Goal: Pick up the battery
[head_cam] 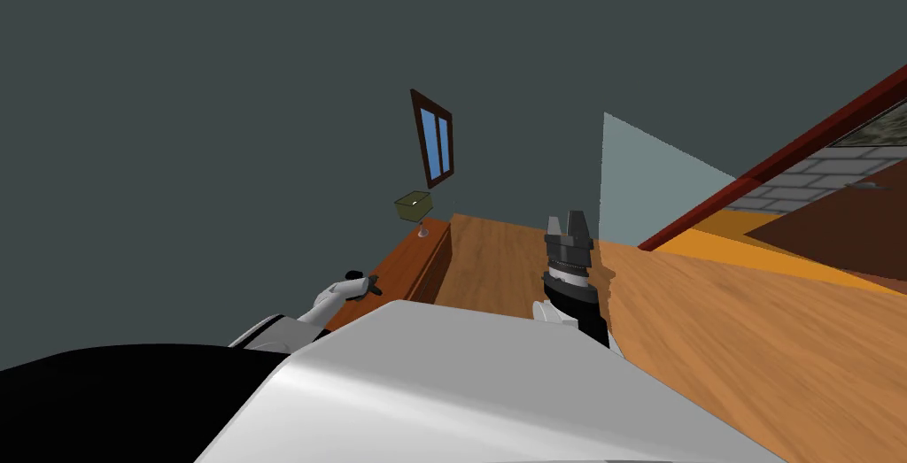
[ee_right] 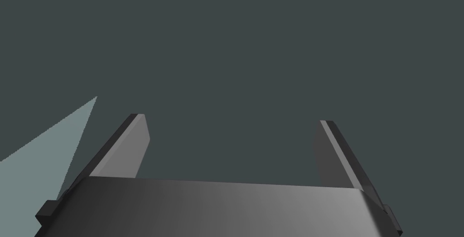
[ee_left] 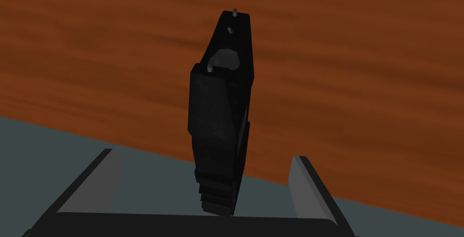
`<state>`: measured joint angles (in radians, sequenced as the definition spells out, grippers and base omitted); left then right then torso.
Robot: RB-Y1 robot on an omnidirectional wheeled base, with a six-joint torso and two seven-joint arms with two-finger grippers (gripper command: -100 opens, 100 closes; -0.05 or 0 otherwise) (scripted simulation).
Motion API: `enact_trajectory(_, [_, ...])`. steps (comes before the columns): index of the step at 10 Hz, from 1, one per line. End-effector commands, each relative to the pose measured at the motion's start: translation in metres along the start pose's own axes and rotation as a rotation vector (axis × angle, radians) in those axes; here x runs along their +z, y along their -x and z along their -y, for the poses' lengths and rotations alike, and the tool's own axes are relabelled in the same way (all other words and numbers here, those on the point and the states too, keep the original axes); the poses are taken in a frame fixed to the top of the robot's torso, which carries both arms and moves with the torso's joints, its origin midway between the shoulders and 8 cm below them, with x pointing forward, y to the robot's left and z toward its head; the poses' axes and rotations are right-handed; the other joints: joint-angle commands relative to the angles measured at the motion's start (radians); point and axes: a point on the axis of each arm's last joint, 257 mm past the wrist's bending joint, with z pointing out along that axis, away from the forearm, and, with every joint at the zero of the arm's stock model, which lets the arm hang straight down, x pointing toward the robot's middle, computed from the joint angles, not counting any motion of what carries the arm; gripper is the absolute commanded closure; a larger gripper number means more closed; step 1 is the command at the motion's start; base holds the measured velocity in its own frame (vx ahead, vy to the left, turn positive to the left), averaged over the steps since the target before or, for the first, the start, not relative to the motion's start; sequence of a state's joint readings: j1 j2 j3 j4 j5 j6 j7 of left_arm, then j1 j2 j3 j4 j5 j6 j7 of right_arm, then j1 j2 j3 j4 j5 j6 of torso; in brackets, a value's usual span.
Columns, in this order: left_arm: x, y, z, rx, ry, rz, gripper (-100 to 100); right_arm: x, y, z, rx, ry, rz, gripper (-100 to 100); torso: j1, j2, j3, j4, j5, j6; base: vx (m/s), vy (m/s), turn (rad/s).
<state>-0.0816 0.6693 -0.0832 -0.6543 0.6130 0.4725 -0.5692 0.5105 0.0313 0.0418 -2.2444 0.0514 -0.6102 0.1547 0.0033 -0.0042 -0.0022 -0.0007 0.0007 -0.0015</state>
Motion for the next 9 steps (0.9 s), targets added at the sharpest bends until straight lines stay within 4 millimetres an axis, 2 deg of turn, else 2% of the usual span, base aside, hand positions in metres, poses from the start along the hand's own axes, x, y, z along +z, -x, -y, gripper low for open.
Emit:
enact_trajectory(1, [0.000,-0.003,-0.013,-0.003,0.036,-0.015,-100,0.000,0.000,0.000,0.000,0.000,0.000,0,0.000,0.000,0.000,0.000,0.000,0.000,0.024,0.032,-0.089])
enact_trajectory(3, [-0.001,-0.003,-0.046,-0.028,0.131,-0.052,-100,0.000,0.000,0.000,0.000,0.000,0.000,0,0.000,0.000,0.000,0.000,0.000,0.000,0.039,0.037,-0.165])
enact_trajectory(4, [-0.001,-0.004,-0.048,-0.029,0.136,-0.055,-100,0.000,0.000,0.000,0.000,0.000,0.000,0,0.000,-0.001,-0.001,0.000,0.000,0.000,0.036,0.036,-0.078])
enact_trajectory(6, [-0.004,-0.007,-0.073,-0.051,0.209,-0.089,-100,0.000,0.000,0.000,0.000,0.000,0.000,0,0.000,-0.001,0.000,0.000,0.000,0.000,0.037,0.033,-0.134])
enact_trajectory(8, [-0.007,-0.011,-0.090,-0.069,0.259,-0.115,-100,0.000,0.000,0.000,0.000,0.000,0.000,0,0.000,-0.001,-0.001,0.000,0.000,-0.001,0.044,0.040,-0.108])
enact_trajectory(9, [-0.007,-0.011,-0.090,-0.069,0.259,-0.115,-100,0.000,0.000,0.000,0.000,0.000,0.000,0,0.000,-0.002,-0.001,0.000,0.000,-0.001,0.027,0.029,-0.044])
